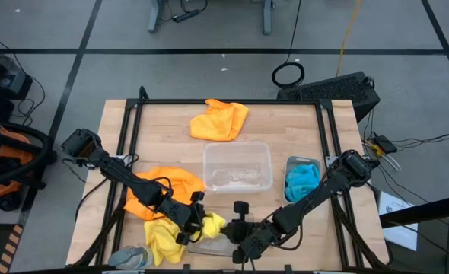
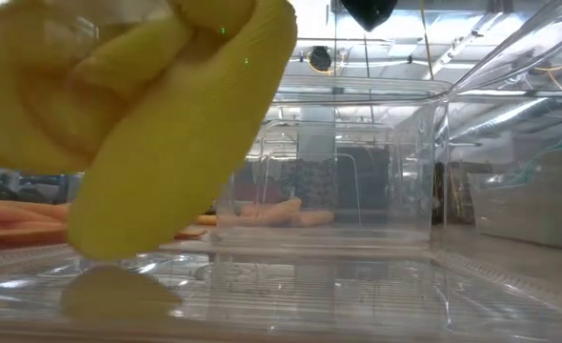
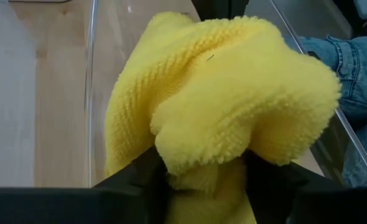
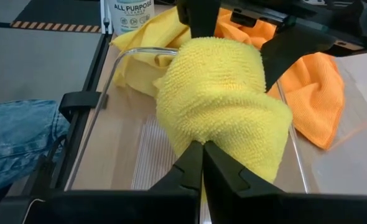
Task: Sort microfiber towel by color & place in baskets
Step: Put the right yellow microfiber cloth into the transparent bin
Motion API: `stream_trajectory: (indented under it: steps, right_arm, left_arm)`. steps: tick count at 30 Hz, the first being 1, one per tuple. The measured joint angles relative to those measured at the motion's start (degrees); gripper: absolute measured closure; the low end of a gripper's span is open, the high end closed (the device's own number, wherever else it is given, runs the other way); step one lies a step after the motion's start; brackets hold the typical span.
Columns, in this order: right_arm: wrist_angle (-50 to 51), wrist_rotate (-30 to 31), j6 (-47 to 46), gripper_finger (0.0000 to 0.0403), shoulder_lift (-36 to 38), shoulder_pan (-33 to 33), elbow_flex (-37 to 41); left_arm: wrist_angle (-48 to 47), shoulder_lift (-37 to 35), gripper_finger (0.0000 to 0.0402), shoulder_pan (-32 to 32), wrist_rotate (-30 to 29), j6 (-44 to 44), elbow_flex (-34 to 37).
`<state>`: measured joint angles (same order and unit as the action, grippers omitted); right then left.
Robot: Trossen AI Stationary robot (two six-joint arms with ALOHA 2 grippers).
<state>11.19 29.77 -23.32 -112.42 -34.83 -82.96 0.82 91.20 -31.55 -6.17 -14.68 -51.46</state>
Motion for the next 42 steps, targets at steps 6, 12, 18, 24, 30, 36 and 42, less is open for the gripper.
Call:
stream_trajectory:
  steps: [6, 12, 18, 24, 30, 36, 42]
  right_arm:
    - [1.4, -0.1, -1.5, 0.0401, 0.0, -0.1, 0.0]
    - [2.9, -4.9, -2.2, 0.0401, 0.0, -0.1, 0.0]
    - [6.5, -6.4, -4.6, 0.0401, 0.0, -0.3, 0.0]
    - [7.2, -9.4, -4.6, 0.0401, 0.0, -0.3, 0.0]
    - [7.4, -10.7, -5.0, 0.0401, 0.1, 0.6, 0.0]
    - [4.1, -10.5, -1.6, 0.0401, -0.1, 2.5, 0.0]
    - [3.3, -10.4, 1.3, 0.0401, 0.4, 3.0, 0.0]
  left_arm:
    - [-0.3, 0.0, 0.0195, -0.1, 0.0, 0.0, 0.0]
    - [-0.4, -0.3, 0.0189, -0.1, 3.0, -0.1, 0.0]
    - [-0.5, -0.3, 0.0189, -0.1, 6.0, -0.2, 0.0]
    - [-2.8, -2.6, 0.0189, -0.1, 7.3, -0.3, 0.0]
    - [-2.1, -7.6, 0.0189, -0.3, 6.8, -0.7, 0.0]
    - [9.5, -6.1, 0.0189, -0.8, 1.8, 5.2, 0.0]
    - [12.3, -0.2, 0.0189, -0.8, 2.8, 3.9, 0.0]
